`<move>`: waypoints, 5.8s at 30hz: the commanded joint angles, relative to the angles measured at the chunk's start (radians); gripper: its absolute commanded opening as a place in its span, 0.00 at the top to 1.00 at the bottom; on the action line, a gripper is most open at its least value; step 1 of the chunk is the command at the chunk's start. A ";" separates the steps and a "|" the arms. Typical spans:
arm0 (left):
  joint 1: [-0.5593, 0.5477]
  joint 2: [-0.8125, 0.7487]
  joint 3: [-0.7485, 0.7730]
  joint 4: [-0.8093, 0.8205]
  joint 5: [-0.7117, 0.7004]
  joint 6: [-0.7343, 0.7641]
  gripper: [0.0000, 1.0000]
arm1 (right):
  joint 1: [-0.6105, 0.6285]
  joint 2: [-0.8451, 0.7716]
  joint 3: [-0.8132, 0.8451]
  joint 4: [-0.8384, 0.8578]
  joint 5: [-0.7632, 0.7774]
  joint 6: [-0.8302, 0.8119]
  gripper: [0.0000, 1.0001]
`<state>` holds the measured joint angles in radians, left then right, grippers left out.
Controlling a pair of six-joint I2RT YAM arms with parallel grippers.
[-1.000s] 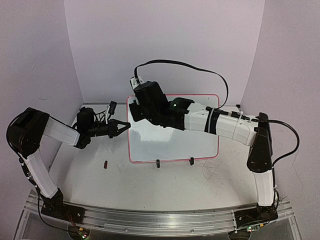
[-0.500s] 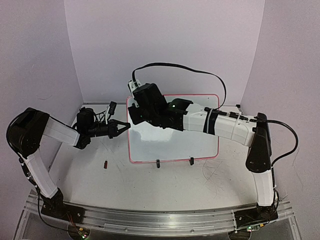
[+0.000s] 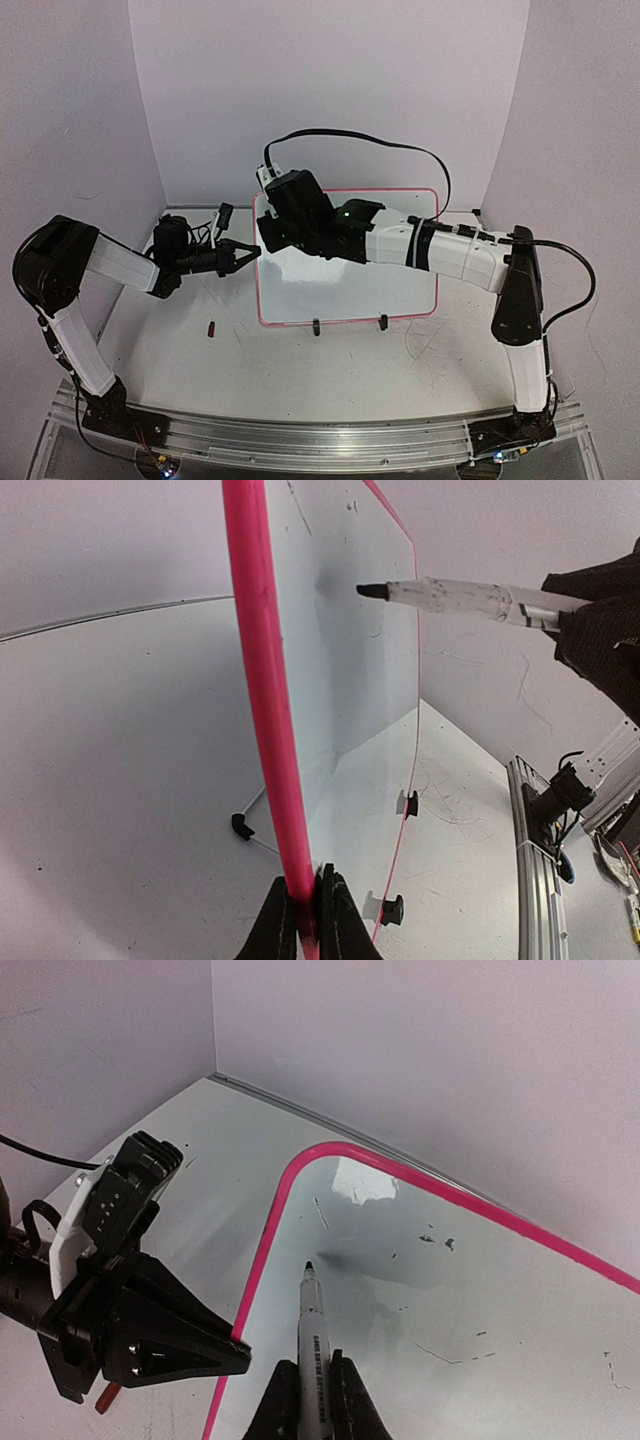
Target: Write a sentence on the whiteboard
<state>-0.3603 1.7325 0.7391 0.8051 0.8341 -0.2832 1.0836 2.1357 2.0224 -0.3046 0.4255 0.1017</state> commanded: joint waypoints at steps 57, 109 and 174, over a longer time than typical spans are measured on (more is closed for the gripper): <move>-0.016 -0.020 -0.005 0.009 -0.034 0.078 1.00 | 0.007 0.006 -0.017 -0.031 0.041 0.063 1.00; -0.016 -0.020 -0.005 0.009 -0.027 0.075 1.00 | 0.009 -0.059 -0.080 0.057 0.112 0.068 1.00; -0.016 -0.024 -0.005 0.009 -0.019 0.075 1.00 | 0.022 -0.070 -0.079 0.074 0.118 0.076 1.00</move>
<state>-0.3603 1.7325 0.7387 0.8047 0.8349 -0.2836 1.1004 2.1185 1.9205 -0.2697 0.4929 0.1852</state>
